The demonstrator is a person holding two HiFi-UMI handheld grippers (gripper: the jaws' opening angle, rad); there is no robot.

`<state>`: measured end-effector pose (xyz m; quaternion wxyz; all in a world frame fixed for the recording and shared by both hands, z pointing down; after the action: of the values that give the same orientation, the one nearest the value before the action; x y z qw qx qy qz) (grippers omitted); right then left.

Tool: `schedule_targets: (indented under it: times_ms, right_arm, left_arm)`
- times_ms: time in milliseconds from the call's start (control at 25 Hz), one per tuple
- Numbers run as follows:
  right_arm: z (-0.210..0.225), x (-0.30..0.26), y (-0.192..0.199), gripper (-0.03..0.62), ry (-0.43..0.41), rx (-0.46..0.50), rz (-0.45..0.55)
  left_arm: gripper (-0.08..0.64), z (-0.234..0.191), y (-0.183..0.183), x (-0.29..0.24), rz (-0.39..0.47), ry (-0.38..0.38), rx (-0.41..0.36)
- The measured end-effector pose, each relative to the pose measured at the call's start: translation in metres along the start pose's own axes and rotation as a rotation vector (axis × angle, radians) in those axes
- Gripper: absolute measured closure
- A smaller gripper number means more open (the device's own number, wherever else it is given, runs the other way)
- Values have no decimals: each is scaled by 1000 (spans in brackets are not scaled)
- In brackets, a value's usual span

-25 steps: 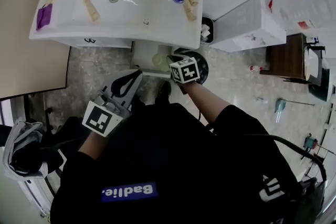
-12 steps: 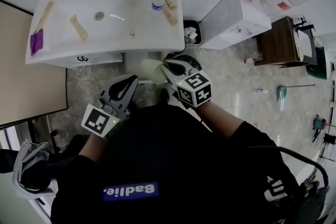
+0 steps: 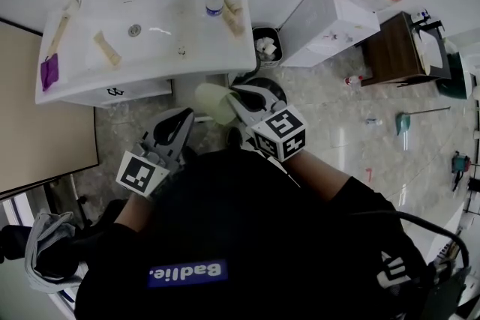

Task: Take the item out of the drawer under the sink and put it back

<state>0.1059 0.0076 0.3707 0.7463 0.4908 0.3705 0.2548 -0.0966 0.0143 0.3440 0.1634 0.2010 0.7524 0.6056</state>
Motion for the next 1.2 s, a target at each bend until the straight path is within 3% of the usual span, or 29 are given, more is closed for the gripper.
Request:
schedule_targets:
  times_ms: [480,1200]
  right_arm:
    - [3,-9,13,571,-15,5,-43]
    - [39,-83,109,571,-24,50,-244]
  left_arm:
    - [555,0,-6,4,56,-35,-6]
    - [555,-7,-1,18,52,-110,-43]
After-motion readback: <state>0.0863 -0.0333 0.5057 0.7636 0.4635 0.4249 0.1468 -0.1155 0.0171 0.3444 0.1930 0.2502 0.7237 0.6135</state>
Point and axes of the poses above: the fingertips, and each gripper's own axes: x backward along the fingers, z to its right, y out of its underside, the point moved 8 cm from there along x, backward along the fingers, and after that the axes turned 8 degrees about z, right-handed, at the moved point
